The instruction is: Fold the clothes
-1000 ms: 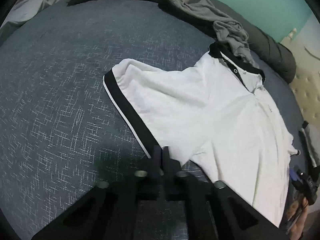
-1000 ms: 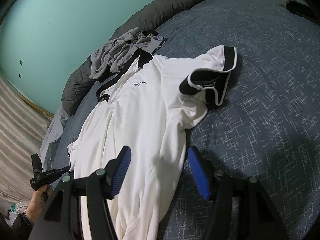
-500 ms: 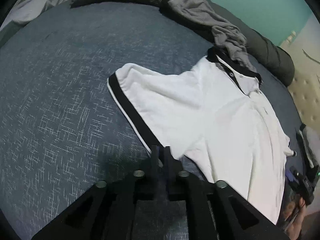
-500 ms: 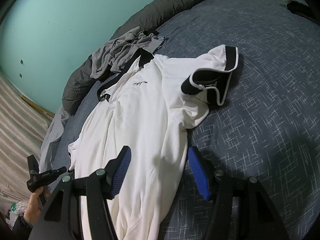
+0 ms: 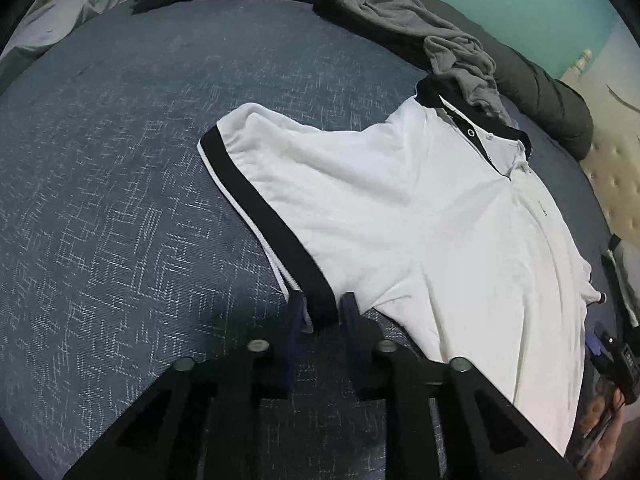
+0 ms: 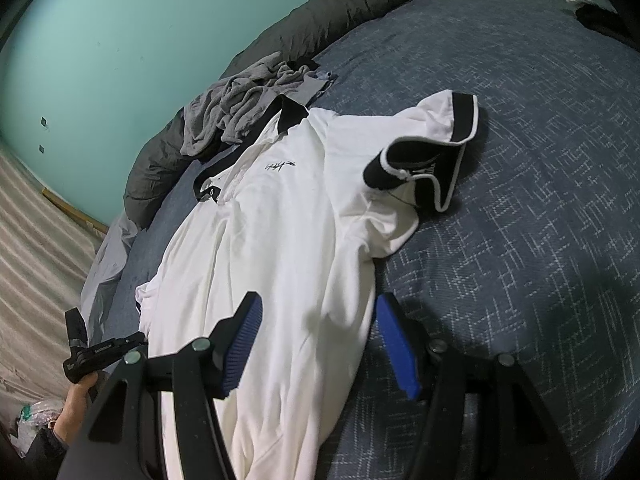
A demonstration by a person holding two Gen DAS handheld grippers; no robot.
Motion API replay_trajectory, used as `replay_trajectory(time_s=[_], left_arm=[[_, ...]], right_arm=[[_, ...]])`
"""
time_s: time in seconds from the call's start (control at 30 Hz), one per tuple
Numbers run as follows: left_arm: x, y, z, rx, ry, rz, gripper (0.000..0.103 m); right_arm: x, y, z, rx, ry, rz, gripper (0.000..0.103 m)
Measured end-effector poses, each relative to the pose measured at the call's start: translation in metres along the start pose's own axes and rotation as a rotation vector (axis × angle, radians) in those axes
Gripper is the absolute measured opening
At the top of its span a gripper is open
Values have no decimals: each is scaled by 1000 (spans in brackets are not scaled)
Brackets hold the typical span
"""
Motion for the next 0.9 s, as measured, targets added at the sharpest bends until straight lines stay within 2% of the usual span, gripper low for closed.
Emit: replay_trajectory(time_s=[0.33, 0.63, 0.9], left_arm=[[7, -2, -7, -12, 3, -44, 17], [27, -7, -36, -89, 70, -97, 21], [0, -10, -40, -160, 8, -36, 22]], right_arm=[[1, 0, -1, -2, -8, -6, 61], [2, -1, 1, 5, -22, -17, 61], [3, -4, 1, 8, -60, -49, 61]])
Point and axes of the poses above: each gripper's, at about its wrist camera, not at the fingertips, and z roughly the way its jaws point, x to its left, y to its top, the point moved 5 cm from there along z, roughly the way its jaws point, and after that the axes turned 15 degrees about y, right-handed, at the moved point
